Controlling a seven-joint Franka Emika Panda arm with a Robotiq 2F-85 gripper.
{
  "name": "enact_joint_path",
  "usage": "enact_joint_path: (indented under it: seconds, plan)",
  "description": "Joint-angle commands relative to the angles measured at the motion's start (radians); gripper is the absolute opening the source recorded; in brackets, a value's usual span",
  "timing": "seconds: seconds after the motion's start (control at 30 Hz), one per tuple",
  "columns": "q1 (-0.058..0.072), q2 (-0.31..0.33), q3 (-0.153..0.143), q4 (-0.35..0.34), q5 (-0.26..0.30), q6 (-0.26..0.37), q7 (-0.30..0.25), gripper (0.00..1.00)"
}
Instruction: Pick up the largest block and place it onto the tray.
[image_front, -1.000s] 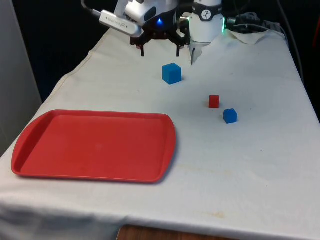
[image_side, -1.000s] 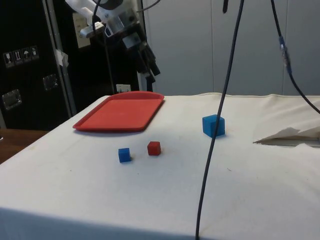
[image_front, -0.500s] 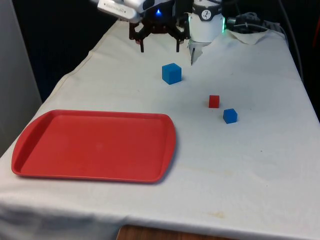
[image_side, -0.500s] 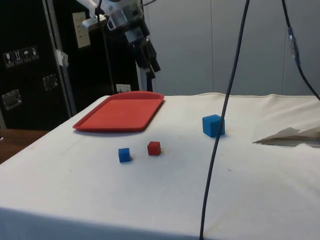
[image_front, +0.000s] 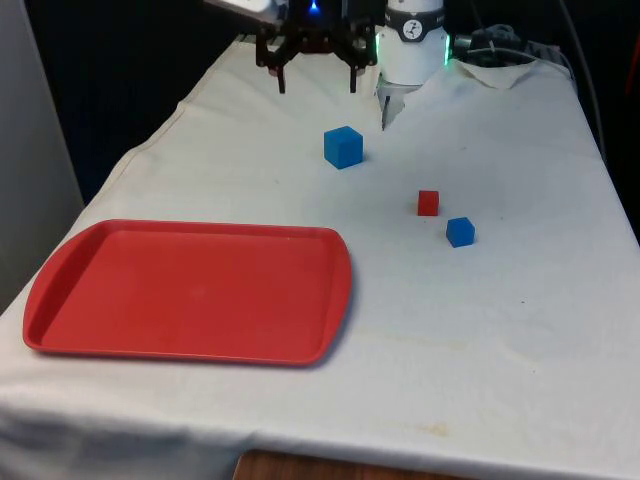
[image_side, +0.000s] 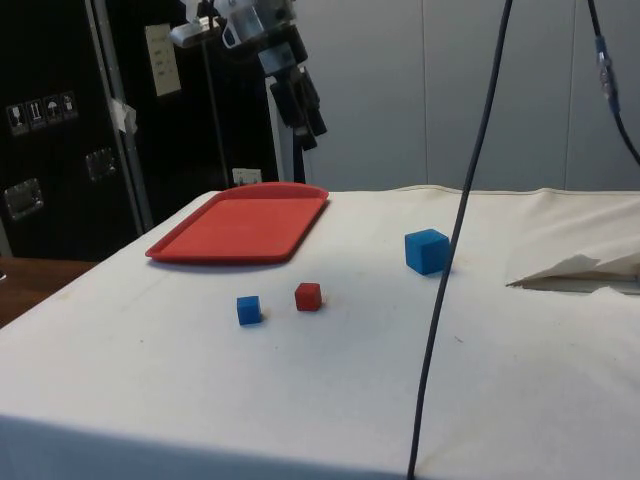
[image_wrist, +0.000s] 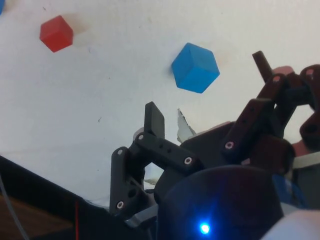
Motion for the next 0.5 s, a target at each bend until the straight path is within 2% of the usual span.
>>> enact_joint_path:
  seconds: [0.0, 0.2, 0.23, 0.27, 0.47]
  plan:
    - [0.016, -0.025, -0.010, -0.047, -0.022, 0.042, 0.010, 1.00]
    - [0.015, -0.031, -0.004, -0.105, -0.029, 0.090, 0.010, 1.00]
    - [0.000, -0.006, 0.007, -0.069, -0.009, 0.060, 0.000, 1.00]
    - [0.015, -0.031, -0.003, -0.113, -0.030, 0.097, 0.010, 1.00]
    - [0.016, -0.034, -0.001, -0.167, -0.039, 0.140, 0.011, 1.00]
